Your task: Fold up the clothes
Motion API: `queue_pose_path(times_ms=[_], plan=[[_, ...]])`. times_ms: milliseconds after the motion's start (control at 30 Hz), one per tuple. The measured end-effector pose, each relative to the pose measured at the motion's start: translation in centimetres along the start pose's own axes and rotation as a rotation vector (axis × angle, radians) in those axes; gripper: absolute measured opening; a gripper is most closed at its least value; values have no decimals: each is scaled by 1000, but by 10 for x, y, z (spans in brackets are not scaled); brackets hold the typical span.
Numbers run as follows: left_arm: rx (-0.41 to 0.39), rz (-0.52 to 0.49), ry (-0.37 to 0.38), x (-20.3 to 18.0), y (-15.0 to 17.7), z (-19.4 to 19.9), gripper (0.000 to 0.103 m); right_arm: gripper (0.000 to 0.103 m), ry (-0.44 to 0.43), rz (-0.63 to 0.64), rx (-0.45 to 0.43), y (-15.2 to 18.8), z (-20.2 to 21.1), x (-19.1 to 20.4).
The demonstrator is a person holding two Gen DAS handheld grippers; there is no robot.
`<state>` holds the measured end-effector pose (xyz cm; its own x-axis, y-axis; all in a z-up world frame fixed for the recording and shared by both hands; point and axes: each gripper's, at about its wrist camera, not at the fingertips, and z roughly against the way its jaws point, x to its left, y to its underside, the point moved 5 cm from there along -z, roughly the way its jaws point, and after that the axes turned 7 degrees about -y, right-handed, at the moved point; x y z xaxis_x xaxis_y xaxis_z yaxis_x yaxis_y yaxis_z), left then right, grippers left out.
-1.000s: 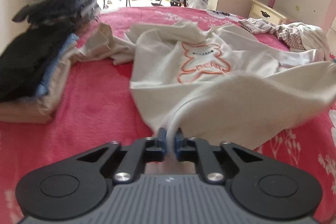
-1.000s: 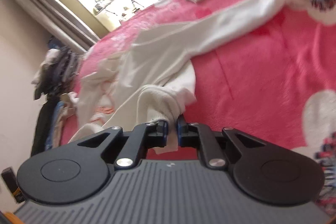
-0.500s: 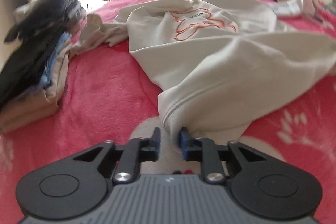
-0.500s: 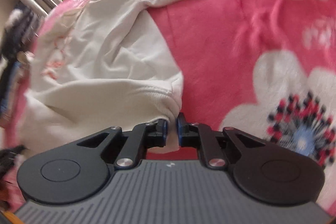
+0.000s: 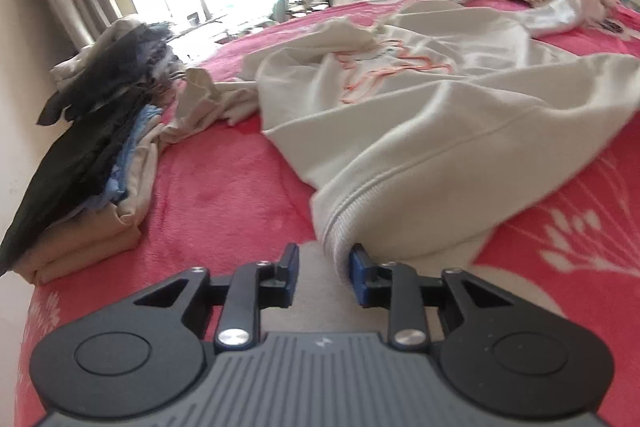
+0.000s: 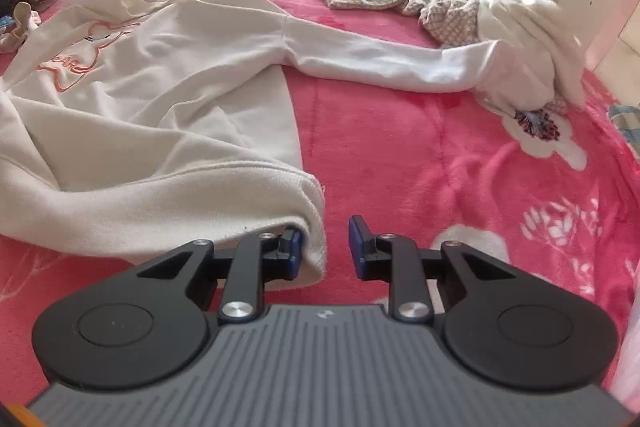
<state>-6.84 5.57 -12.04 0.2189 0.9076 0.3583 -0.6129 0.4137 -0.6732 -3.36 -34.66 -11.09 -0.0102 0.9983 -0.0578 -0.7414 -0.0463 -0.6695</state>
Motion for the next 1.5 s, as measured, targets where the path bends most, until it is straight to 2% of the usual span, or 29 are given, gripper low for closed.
queue_pose_path(times_ms=[67, 133, 200, 300, 400, 467, 500, 533, 600, 633, 700, 800, 900, 933, 1000, 1033, 1100, 1167, 1267, 1300, 1400, 1500], plan=[[-13, -27, 32, -6, 1, 7, 56, 23, -3, 10, 2, 2, -1, 2], [-13, -63, 40, -13, 3, 7, 57, 23, -8, 9, 5, 3, -2, 3], [6, -83, 19, -18, 5, 1, 57, 23, -20, -3, 8, 5, -4, 3], [29, -29, 20, -14, 3, -9, 53, 23, -42, -11, 6, 6, -7, 3], [57, 22, 35, -9, 0, -20, 41, 24, -79, -19, 2, 6, -11, 2], [83, 48, 45, -6, -2, -28, 23, 27, -123, -35, 28, 10, -21, 1], [93, 73, 43, -3, -4, -31, 19, 27, -140, -59, 42, 12, -27, -2], [101, 104, 37, 1, -8, -33, 11, 25, -160, -95, 50, 13, -32, -5], [89, 151, -2, 16, -26, -36, 9, 10, -172, -160, 39, 1, -33, -12], [75, 165, -15, 25, -41, -39, 8, 7, -175, -190, 32, -6, -34, -16], [38, 189, -41, 47, -82, -44, 8, 4, -165, -200, -3, -37, -35, -23], [-68, 261, -83, 103, -185, -42, 8, 3, -129, -157, -112, -133, -32, -36], [-206, 404, -50, 168, -281, 10, 7, 3, -111, -150, -311, -246, 13, -47], [-224, 409, -32, 176, -288, 24, 7, 3, -116, -152, -380, -275, 38, -47], [-230, 373, 7, 178, -278, 49, 7, 3, -131, -143, -503, -319, 93, -46], [-234, 354, 27, 178, -273, 62, 7, 3, -134, -128, -538, -325, 115, -46], [-240, 317, 66, 180, -263, 86, 7, 2, -137, -93, -586, -329, 154, -47], [-245, 280, 105, 181, -253, 111, 7, 3, -143, -73, -587, -316, 180, -50], [-254, 225, 163, 184, -237, 149, 7, 3, -158, -53, -513, -269, 197, -52], [-229, 206, 185, 178, -221, 152, 6, 3, -168, -50, -475, -250, 199, -52], [-91, 155, 255, 152, -151, 142, 6, 3, -206, -67, -324, -183, 195, -46], [88, 133, 349, 131, -76, 114, 6, 2, -236, -94, -118, -110, 169, -26]])
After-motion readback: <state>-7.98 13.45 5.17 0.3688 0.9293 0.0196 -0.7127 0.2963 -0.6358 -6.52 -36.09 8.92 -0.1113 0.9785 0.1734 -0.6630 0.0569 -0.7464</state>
